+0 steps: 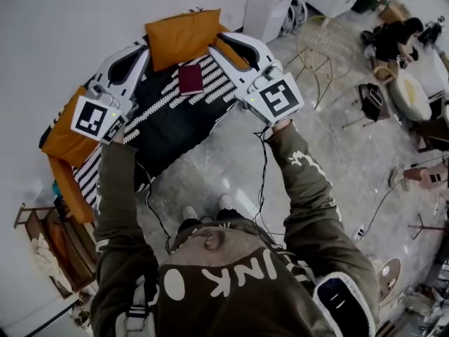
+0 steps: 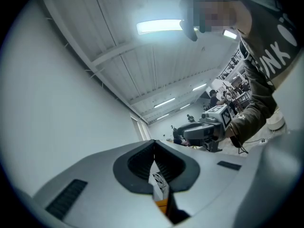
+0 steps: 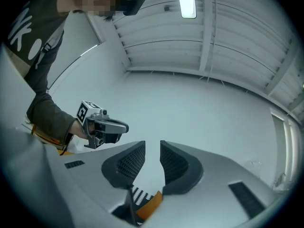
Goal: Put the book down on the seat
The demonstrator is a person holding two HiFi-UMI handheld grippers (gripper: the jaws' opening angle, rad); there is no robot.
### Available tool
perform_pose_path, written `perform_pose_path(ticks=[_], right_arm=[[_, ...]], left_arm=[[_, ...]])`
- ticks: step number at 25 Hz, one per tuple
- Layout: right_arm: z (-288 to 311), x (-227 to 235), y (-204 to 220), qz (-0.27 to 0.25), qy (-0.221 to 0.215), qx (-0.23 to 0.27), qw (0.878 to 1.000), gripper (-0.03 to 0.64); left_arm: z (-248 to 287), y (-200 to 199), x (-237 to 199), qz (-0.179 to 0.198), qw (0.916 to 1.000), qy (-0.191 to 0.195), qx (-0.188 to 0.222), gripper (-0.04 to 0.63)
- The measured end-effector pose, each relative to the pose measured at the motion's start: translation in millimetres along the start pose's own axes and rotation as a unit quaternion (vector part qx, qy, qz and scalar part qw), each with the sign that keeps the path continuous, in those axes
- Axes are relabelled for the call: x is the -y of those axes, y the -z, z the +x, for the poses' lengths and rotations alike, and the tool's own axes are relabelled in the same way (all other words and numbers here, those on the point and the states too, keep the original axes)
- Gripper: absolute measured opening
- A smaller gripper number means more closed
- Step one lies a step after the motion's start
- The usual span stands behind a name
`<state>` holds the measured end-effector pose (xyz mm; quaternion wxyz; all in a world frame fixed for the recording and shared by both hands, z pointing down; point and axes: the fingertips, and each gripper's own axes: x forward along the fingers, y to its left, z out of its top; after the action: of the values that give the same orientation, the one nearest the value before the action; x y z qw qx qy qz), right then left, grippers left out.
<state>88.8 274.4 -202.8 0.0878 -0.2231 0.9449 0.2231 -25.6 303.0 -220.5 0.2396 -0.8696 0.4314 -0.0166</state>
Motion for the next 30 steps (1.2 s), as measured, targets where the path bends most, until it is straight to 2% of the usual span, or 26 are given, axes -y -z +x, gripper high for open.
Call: perform_pose_path(ticks=[8,13,16,22,30], right_arm=[[2,-56,-52,-0.026,0.015,-0.008,1.0,0.101],[13,-95,-63,-0.037,0.023,-0.008,0.999,0.074],[17,-101,-67,-0.035,0.032,-0.003,0.999,0.037],[15,-105,-70,-0.035,0.035,0.001,0.999,0.011],[6,-90,-69,-0.031,0.044,0.0,0.999,0.011]], left_arm=[[-58,-36,3,0.005,0.9994,0.028,0.021,0.005],[-84,-44,7,-0.001,0.9987,0.043,0.028,0.005],[-87,-50,12,0.0,0.9981,0.049,0.037,0.005],[-86,-58,18,0.011,0.9975,0.05,0.048,0.005],[-80,-61,18,0.023,0.9975,0.048,0.046,0.004]])
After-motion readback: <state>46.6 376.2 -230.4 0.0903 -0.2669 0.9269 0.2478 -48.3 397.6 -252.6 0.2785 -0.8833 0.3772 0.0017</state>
